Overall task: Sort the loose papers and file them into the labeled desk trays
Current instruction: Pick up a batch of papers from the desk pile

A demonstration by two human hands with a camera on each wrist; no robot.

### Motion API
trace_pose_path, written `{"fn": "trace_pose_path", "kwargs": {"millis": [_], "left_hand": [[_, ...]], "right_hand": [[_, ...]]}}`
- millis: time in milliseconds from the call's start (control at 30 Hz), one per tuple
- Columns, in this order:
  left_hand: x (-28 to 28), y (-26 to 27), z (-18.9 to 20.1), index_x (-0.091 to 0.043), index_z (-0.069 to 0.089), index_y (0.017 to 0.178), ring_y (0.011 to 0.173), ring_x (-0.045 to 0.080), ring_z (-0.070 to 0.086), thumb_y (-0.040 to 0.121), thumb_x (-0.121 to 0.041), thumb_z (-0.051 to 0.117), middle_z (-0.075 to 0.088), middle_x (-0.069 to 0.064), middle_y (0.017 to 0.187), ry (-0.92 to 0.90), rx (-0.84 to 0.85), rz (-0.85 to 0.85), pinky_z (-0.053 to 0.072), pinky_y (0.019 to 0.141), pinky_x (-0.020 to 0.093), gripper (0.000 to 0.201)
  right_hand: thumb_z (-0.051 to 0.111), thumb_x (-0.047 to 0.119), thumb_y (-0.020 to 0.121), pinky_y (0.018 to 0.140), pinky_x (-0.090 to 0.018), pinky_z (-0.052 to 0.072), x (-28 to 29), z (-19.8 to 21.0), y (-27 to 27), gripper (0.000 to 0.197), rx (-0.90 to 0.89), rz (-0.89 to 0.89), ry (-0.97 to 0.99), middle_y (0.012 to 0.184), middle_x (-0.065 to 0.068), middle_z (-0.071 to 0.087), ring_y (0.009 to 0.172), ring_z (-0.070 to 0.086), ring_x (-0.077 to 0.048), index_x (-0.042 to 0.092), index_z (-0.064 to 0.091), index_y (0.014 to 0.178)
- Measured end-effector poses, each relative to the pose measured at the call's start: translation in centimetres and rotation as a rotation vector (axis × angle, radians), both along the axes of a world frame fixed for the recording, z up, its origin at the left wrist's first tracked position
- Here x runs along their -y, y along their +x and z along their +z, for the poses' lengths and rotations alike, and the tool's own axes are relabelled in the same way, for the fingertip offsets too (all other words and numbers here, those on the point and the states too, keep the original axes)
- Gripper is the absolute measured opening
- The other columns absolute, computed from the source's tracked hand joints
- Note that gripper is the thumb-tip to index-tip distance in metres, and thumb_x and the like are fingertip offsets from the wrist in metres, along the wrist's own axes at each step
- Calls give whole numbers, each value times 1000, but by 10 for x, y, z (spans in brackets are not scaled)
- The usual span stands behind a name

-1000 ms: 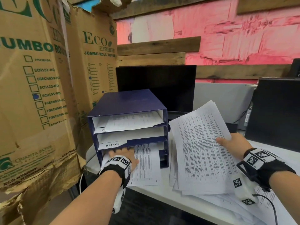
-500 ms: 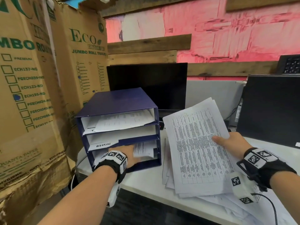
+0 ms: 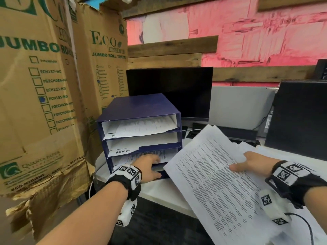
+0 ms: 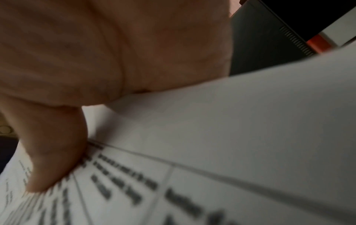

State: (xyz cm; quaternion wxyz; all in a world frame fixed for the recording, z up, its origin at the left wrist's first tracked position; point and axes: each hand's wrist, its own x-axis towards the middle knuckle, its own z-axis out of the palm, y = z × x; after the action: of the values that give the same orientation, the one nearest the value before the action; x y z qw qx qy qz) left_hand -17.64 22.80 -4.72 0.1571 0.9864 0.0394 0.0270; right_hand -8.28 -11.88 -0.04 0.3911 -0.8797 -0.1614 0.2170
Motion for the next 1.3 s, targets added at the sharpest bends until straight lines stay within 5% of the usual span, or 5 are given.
{"fn": "trace_pose_path", "kwargs": {"millis": [400, 533, 700, 900, 1300], "left_hand": [[-2, -18, 24, -19, 49, 100, 79, 22, 66, 87, -5, 46, 66, 7, 104, -393, -117, 156, 51, 57, 28, 20], [-21, -32, 11, -14, 56, 98, 44, 17, 58, 89, 4, 37, 65, 9, 71, -423, -181, 281, 48, 40, 25, 28], [-43, -41, -7, 0, 63, 110, 86, 26, 61, 92, -1, 40, 65, 15, 103, -325, -243, 342, 44, 50, 18, 29], [-47, -37, -17, -18, 43, 73, 56, 17, 57, 97, -4, 41, 50, 2, 71, -428, -223, 491, 54, 48, 25, 28], [-59, -37, -20, 3, 47, 129, 66, 27, 60, 97, -5, 43, 53, 8, 76, -641, -193, 552, 59, 61, 36, 33]], "right_hand": [[68, 40, 83, 91, -34, 53, -61, -26, -24, 31, 30, 123, -30, 101, 2, 72, 91, 70, -15, 20, 67, 108], [60, 13, 88, 58, -31, 56, -83, -38, -31, 15, 14, 52, 5, 80, -7, 72, 66, 68, -20, 9, 64, 102], [53, 7, 94, 49, -28, 54, -100, -58, -46, 14, -168, 92, 29, 70, -10, 68, 53, 62, -18, -1, 64, 93], [51, 39, 95, 66, -37, 58, -130, -63, -51, 42, -375, 22, 153, 92, -17, 66, 69, 65, -27, 0, 57, 109], [64, 35, 86, 53, -27, 54, -143, -63, -45, 41, -85, 211, -280, 57, -7, 61, 45, 57, -16, 0, 62, 107]]}}
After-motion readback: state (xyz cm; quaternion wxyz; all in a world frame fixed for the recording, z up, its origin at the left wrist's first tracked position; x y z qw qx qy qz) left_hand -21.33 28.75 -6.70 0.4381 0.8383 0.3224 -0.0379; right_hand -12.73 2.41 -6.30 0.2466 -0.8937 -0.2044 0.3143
